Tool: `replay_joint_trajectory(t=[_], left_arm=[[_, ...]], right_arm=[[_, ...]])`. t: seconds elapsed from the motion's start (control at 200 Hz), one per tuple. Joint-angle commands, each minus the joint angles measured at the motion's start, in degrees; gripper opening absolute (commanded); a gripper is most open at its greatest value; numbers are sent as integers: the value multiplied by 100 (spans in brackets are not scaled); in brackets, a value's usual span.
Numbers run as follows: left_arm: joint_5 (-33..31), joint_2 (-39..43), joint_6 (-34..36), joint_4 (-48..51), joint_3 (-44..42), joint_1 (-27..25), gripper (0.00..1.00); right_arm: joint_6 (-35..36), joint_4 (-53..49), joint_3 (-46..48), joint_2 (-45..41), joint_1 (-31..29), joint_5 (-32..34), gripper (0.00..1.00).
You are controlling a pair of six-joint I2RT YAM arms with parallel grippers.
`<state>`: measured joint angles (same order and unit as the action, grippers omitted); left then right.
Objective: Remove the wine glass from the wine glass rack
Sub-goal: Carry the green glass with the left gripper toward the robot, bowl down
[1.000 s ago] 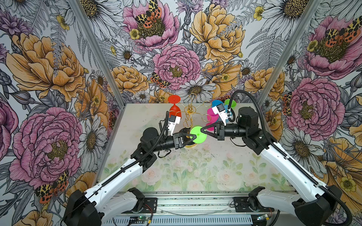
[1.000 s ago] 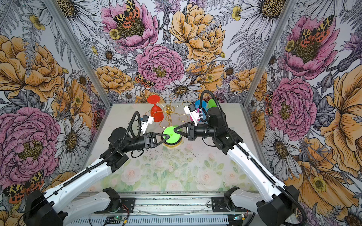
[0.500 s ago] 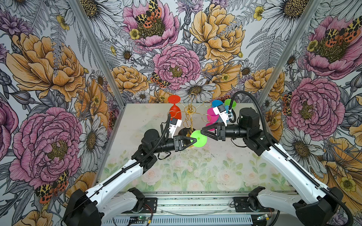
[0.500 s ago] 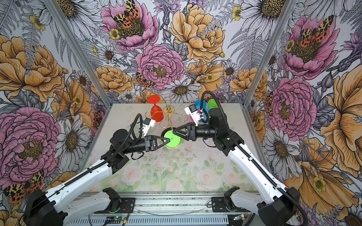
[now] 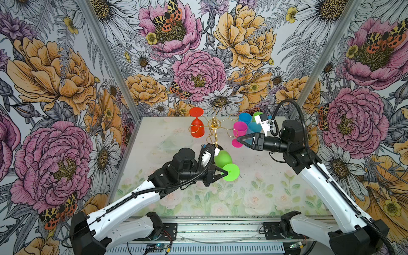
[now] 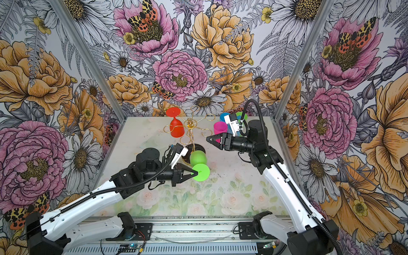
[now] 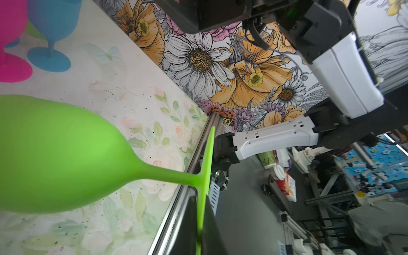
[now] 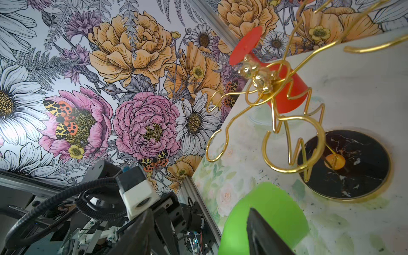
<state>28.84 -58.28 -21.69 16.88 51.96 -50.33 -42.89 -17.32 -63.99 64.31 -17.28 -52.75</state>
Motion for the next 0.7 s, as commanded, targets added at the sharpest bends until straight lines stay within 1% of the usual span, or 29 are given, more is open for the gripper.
replay_joint_trajectory(t=[0.0,0.065,0.22,0.295,0.465,0.585,0.641,0.656,0.696], left_arm=[[-1065,-1,1616,1010,200,-309,0],[-1452,7,2080,1092,210,-566,0],[-2056,62,3069,1107,126,-1157,0],[-2319,110,3409,1106,92,-1383,0],[-2940,163,3981,1113,34,-1705,0],[-3639,93,4664,1138,-37,-2061,0],[-4030,15,5073,1127,-70,-2302,0],[-4266,-8,5194,1128,-72,-2368,0],[-4575,-101,5478,1136,-86,-2490,0]], right_arm=[[-163,27,194,-1,38,-193,68],[-169,28,263,-82,81,-205,68],[-254,11,441,-174,222,-275,68],[-302,1,555,-166,301,-270,68],[-298,-105,731,-121,366,-213,68],[-214,-392,706,28,392,-73,68],[-203,-483,680,116,399,-32,67],[-202,-497,673,143,400,-33,67],[-210,-535,629,213,403,-33,67]])
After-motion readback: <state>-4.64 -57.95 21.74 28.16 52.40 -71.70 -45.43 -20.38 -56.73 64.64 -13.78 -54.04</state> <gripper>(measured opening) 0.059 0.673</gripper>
